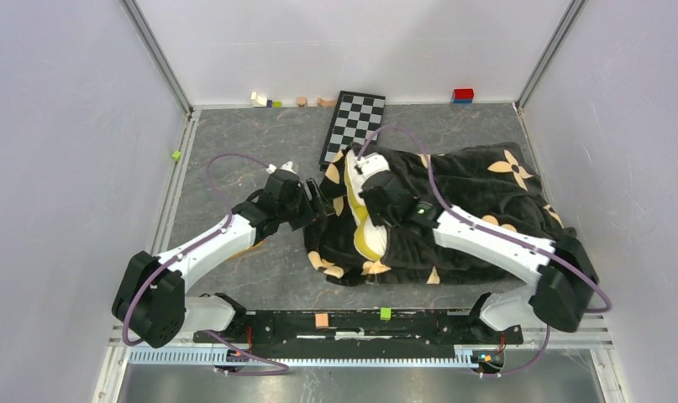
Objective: Put the pillow into the pillowcase
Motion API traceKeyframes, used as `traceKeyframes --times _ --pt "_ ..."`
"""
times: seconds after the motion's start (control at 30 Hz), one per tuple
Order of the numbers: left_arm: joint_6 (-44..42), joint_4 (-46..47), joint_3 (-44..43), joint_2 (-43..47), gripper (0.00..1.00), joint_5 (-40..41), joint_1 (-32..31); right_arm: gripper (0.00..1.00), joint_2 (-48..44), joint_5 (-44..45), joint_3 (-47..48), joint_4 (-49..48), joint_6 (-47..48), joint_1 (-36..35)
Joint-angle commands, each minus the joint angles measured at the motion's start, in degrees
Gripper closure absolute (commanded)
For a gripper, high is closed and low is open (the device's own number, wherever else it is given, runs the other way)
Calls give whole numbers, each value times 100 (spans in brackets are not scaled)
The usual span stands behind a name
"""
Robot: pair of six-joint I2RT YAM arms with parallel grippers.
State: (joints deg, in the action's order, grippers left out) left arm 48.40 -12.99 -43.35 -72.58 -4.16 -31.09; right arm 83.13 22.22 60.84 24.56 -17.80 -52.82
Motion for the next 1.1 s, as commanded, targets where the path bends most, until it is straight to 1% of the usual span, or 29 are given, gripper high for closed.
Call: traceKeyframes --times 0.0,0.07,0.17,0.23,0.4,0.5,0.53,0.63,0.7,0.73,0.8,0.9,0.93,1.07 --pt "-209 221 -341 -326 26 -27 -266 100 -758 -272 -152 -626 -212 143" --pt "-96 438 -379 -545 28 -26 -410 100 -946 -275 -275 -730 -277 162" --pt "-73 495 -621 -1085 28 52 -694 100 -1103 -277 -442 -823 -355 159" --pt "89 648 -647 -1384 27 91 -806 100 -1262 -255 -651 -997 -451 160" --pt "551 1278 -549 -1979 21 -102 -915 100 -1902 -192 -1303 -1683 -720 163" --pt "549 1281 -656 -2288 20 46 -1034 100 -2301 -208 -1789 -2154 -823 165" --pt "503 1250 -725 -2384 22 158 -1075 100 -2437 -197 -1906 -2277 -849 163" --pt "452 922 -808 -2589 29 822 -1175 100 -2742 -158 -2192 -2554 -917 158" --pt "511 929 -675 -2574 43 1143 -1188 100 -2937 -123 -2320 -2671 -918 157" --pt "508 912 -650 -2549 47 1294 -1183 100 -3003 -102 -2359 -2679 -903 160" --pt "407 705 -682 -2439 66 1533 -1173 100 -3122 -35 -2406 -2648 -851 156" --pt "263 499 -644 -1978 92 1676 -1132 100 -3331 42 -2597 -2738 -813 164" --pt "228 384 -632 -1807 97 1724 -1127 100 -3399 20 -2679 -2838 -789 163" --pt "70 73 -465 -969 98 1825 -1102 100 -3636 -224 -3101 -3283 -760 161"
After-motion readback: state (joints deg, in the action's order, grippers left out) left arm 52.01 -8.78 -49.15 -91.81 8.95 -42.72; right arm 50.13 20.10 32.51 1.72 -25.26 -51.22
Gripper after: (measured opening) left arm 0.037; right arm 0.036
